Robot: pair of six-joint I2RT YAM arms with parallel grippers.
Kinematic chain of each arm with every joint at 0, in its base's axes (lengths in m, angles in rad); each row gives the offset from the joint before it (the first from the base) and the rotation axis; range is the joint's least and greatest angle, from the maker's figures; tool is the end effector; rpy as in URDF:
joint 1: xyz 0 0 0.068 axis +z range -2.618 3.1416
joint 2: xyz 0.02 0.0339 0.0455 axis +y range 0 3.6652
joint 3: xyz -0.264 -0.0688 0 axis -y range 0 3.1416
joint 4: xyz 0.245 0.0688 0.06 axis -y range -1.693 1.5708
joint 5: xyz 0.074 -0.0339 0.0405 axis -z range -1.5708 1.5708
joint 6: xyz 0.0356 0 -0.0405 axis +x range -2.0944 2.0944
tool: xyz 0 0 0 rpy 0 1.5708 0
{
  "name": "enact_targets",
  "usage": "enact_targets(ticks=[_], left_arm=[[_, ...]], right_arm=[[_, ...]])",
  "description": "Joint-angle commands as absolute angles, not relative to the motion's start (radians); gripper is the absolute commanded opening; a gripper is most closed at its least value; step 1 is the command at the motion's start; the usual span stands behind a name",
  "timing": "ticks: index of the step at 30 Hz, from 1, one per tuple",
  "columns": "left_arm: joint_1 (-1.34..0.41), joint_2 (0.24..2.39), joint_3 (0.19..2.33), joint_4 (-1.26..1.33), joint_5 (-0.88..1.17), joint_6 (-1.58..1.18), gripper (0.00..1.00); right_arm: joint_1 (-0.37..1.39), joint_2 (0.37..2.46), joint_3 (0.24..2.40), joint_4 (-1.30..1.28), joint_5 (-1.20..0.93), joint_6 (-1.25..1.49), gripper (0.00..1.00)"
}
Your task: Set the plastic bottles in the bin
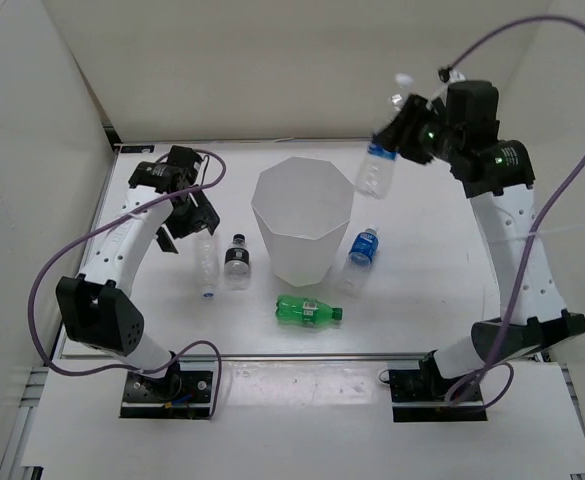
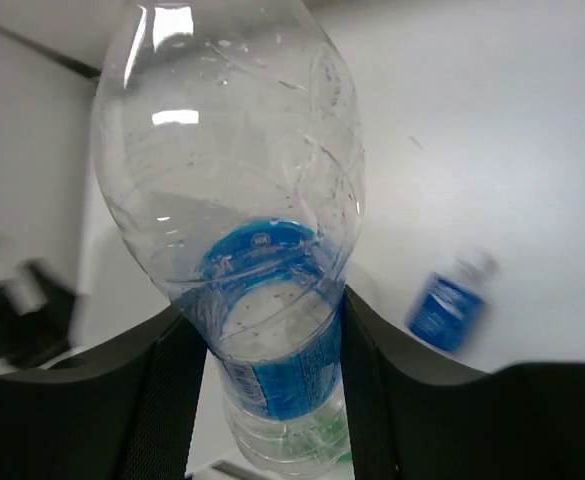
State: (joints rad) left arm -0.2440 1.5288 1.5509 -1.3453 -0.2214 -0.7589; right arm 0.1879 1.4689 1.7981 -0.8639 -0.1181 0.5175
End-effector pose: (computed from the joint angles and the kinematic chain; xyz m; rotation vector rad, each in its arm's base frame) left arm 0.2728 -0.0599 0.3373 -0.7550 2.7145 0.1061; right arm 0.2936 0.0601 0.4564 0.2810 2.1308 0.5421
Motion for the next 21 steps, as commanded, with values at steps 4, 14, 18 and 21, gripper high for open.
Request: enact_targets(ticks=[4,14,18,21], left_arm=[[-0.238,1.536,1.479,-1.247,-0.262,-0.752,1.0],[-0.219,1.601,1.356,-1.063,-0.299,-0.664,1.0],[-0.219,1.649,1.278,-0.974,-0.264,-0.641,1.0],[-0.21,1.712,1.246,-0.927,-0.264,-0.621,1.0]], right_arm=[[0.556,1.661,2.217,-0.877,0.015,0.41,0.56],[0.686,1.714,2.231,-0.971,0.136,0.379,1.0],[0.677,1.638,2.189,-0.989,0.147,0.368,1.0],[0.676,1.628,2.238,-1.047,0.147,0.368,1.0]])
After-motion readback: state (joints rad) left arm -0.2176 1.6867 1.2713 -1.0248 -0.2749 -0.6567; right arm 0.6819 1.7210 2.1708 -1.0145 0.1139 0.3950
